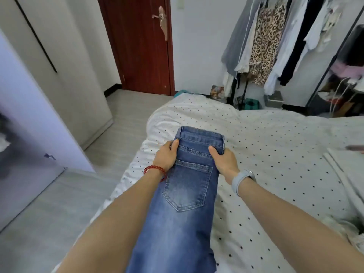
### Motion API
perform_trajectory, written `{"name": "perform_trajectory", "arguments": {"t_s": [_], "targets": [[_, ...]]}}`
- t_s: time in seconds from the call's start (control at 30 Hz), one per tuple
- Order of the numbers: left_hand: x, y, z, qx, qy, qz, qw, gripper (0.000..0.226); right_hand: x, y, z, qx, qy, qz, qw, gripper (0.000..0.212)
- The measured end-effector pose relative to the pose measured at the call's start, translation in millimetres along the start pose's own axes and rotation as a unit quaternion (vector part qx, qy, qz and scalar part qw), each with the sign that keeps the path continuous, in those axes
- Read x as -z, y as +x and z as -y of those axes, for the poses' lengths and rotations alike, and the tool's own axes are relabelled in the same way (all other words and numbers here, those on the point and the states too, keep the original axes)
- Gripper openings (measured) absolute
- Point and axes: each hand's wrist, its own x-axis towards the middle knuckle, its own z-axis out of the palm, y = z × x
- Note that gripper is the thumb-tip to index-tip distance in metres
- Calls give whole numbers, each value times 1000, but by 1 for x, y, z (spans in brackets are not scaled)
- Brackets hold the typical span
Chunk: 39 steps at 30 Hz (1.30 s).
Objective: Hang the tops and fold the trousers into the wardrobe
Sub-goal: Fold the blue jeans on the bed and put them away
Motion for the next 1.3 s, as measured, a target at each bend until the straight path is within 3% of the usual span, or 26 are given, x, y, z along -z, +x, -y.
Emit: {"name": "perform_trajectory", "arguments": {"t_s": [0.07, 0.13, 0.23, 0.4, 0.53, 0.73, 0.8, 0.9, 1.0, 1.1, 1.2, 1.3], "targets": [[-24, 17, 30, 35, -19, 29, 999, 55, -15, 21, -35, -45, -36, 10, 998, 56], [-34, 17, 53, 40, -27, 21, 999, 54, -26, 21, -62, -41, -95, 20, 994, 58], [-30, -14, 96, 39, -25, 0, 999, 37, -47, -9, -97, 105, -212, 45, 971, 44], [-8, -132, 180, 145, 8, -53, 988, 25, -84, -107, -142, 320, -380, 110, 861, 43], [-5, -226, 217, 186, 29, -63, 980, 16, -105, -160, -160, 351, -467, 182, 791, 38], [-3, -324, 238, 199, 68, -31, 977, 13, -141, -232, -154, 439, -485, 319, 686, 59], [5, -352, 246, 222, 65, -30, 972, 11, -155, -247, -151, 477, -495, 349, 637, 55], [14, -391, 260, 263, 66, -26, 962, 21, -167, -264, -147, 496, -514, 429, 554, 34], [25, -436, 276, 291, 85, -6, 953, 32, -177, -290, -147, 478, -532, 506, 482, 35], [32, -480, 299, 311, 75, -2, 947, 66, -190, -318, -147, 477, -527, 524, 470, 36], [45, -510, 312, 335, 42, -24, 941, 67, -197, -336, -145, 474, -538, 523, 461, 30], [67, -519, 306, 289, 80, -76, 951, 59, -197, -344, -138, 498, -504, 486, 511, 23]]}}
